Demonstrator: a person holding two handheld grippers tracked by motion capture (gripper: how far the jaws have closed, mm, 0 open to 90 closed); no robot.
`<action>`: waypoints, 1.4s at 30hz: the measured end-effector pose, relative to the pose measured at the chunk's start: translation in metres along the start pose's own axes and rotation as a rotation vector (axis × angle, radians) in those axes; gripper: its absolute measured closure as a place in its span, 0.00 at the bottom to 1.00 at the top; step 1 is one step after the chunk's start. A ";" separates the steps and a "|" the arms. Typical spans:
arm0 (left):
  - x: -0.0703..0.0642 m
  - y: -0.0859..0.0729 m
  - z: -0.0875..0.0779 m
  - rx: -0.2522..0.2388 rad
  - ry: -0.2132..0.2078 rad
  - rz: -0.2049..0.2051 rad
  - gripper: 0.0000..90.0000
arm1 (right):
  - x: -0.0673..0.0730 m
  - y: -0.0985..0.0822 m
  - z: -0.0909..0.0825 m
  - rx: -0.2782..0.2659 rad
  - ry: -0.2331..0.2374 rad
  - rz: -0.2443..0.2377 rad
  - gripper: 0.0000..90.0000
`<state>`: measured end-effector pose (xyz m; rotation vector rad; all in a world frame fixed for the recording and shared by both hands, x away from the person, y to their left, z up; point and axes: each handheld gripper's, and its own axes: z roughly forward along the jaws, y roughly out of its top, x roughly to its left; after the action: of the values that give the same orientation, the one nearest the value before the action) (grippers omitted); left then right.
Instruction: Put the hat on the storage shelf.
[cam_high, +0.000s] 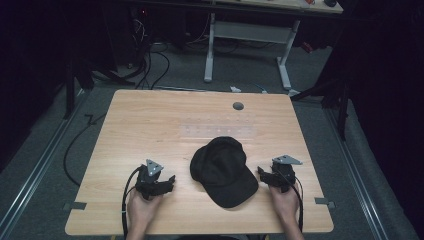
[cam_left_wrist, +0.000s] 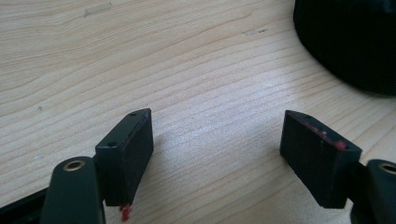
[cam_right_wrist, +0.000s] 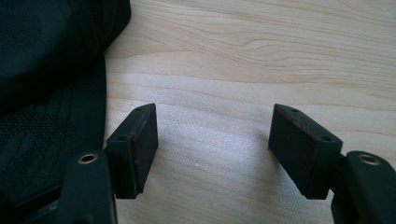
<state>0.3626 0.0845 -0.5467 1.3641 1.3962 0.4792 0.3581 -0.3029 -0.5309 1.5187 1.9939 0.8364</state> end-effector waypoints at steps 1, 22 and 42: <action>0.000 0.000 0.000 0.000 0.000 0.000 0.29 | 0.000 0.000 0.000 0.000 0.000 0.000 0.37; 0.000 0.000 0.000 -0.001 0.004 0.000 0.28 | 0.000 0.000 0.000 -0.001 0.001 -0.003 0.37; 0.000 0.000 0.000 -0.001 0.004 0.000 0.28 | -0.002 0.001 -0.003 0.014 0.030 0.005 0.43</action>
<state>0.3622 0.0841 -0.5466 1.3629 1.3991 0.4826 0.3574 -0.3046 -0.5278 1.5286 2.0223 0.8541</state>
